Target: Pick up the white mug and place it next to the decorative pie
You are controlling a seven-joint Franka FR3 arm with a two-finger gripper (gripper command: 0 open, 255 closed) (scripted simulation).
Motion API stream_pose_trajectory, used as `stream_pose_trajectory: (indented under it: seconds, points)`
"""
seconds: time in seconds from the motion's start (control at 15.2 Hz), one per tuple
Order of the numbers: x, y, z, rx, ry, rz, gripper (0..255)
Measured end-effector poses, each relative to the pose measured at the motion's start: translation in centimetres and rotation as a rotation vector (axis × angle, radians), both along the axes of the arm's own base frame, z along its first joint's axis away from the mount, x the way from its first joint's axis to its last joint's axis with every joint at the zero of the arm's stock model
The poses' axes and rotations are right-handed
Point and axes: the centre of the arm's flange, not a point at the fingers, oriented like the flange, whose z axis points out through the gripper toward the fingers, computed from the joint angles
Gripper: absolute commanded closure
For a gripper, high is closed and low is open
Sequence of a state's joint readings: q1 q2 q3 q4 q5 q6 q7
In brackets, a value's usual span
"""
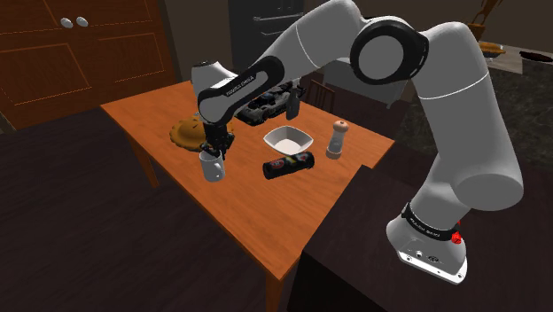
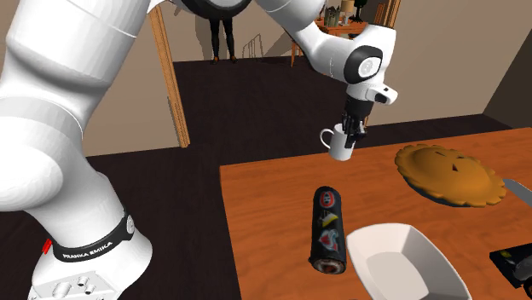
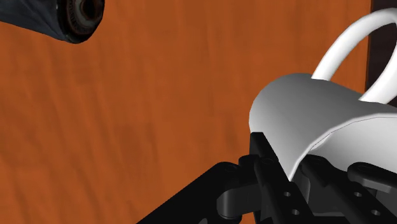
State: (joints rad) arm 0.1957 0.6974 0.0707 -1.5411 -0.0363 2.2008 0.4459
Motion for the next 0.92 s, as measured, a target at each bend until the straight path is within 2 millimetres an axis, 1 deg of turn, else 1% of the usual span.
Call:
stream_pose_trajectory:
  seconds: [0.53, 0.92]
  points:
    - [0.0, 0.0, -4.0, 0.0, 0.0, 0.0, 255]
    - [0.0, 0.0, -4.3, 0.0, 0.0, 0.0, 255]
